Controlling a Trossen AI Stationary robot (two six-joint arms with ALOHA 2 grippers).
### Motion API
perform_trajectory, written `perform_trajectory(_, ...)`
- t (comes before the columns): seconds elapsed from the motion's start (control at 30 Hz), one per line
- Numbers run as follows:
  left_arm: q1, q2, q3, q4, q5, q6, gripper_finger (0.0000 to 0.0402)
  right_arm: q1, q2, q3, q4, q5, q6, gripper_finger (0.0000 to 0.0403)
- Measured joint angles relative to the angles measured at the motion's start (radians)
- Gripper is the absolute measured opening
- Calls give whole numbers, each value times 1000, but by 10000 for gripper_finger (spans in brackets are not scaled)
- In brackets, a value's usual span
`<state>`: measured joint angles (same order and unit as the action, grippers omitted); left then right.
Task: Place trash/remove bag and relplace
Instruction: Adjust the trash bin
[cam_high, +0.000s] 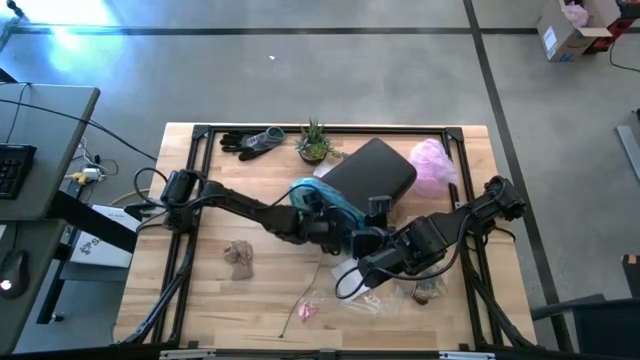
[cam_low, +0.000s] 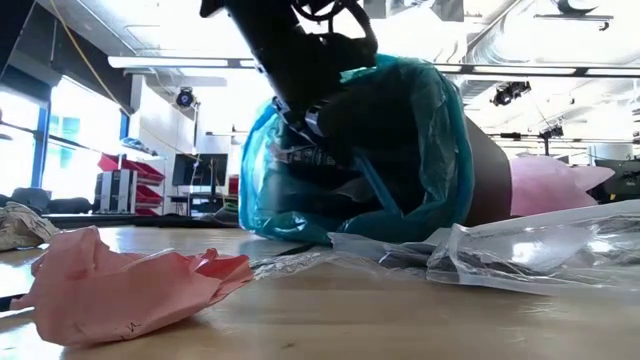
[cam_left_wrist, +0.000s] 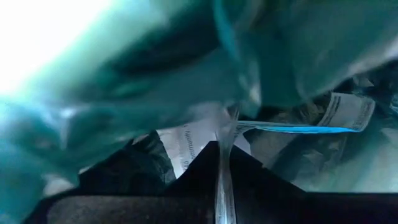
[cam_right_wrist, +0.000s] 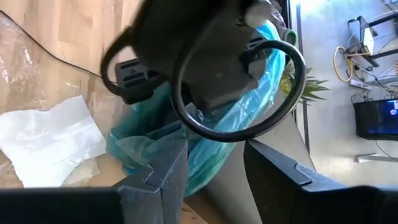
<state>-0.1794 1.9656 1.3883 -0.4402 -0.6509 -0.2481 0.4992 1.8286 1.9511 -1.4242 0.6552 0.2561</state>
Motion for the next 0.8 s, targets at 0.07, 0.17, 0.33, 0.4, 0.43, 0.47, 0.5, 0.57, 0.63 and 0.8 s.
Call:
perform_trajectory(0.07,7,0,-1,-3,7,-7,1,1,0,0,0,0,2,142)
perform_trajectory(0.17,6,0,-1,-9,16,-26,13,1,0,0,1,-1,1,142)
perform_trajectory(0.33,-19,-1,-1,-28,55,-54,67,1,0,0,9,-6,-2,142)
perform_trajectory(0.4,-27,2,-3,-53,55,-68,96,1,0,0,11,-8,-2,142)
perform_trajectory(0.43,-29,2,-3,-67,51,-83,111,1,0,0,11,-8,-2,142)
perform_trajectory(0.47,-29,1,-2,-83,45,-93,124,1,0,0,12,-8,-2,142)
perform_trajectory(0.5,-29,1,-2,-99,41,-103,136,1,0,0,12,-8,-2,142)
perform_trajectory(0.57,-30,1,-2,-141,24,-126,158,1,0,0,12,-8,-2,142)
perform_trajectory(0.63,-32,1,-2,-170,16,-144,173,1,0,0,11,-9,-2,142)
perform_trajectory(0.8,-42,1,-2,-199,14,-166,188,1,0,0,-6,-16,3,142)
